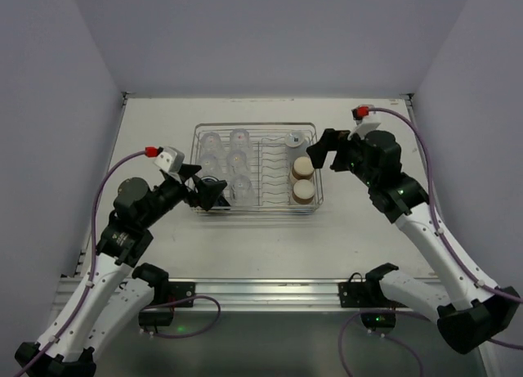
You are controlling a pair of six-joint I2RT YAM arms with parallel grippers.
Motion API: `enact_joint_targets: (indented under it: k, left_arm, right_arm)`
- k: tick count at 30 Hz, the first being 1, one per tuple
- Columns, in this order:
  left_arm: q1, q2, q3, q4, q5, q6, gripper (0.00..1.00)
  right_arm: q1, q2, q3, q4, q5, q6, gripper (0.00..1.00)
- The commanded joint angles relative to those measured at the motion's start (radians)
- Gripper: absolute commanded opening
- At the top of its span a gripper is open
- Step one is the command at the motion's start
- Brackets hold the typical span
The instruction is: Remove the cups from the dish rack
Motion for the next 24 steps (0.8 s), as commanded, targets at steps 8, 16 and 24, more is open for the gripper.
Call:
enact_joint_targets:
  k: [8, 16, 24]
  left_arm:
    - [0.010, -0.007, 0.021, -0.012, -0.015, 0.000, 1.00]
    - [0.007, -0.007, 0.011, -0.002, -0.028, -0.013, 1.00]
    - [0.003, -0.007, 0.010, -0.002, -0.033, -0.011, 1.00]
  right_arm:
    - [0.141, 0.305, 0.257, -0.209, 0.403, -0.159, 0.99]
    - [0.158, 0.554, 0.426, -0.230, 0.444, -0.211, 0.99]
    - [0.170, 0.743, 0.548, -0.207, 0.450, -0.264, 0.88]
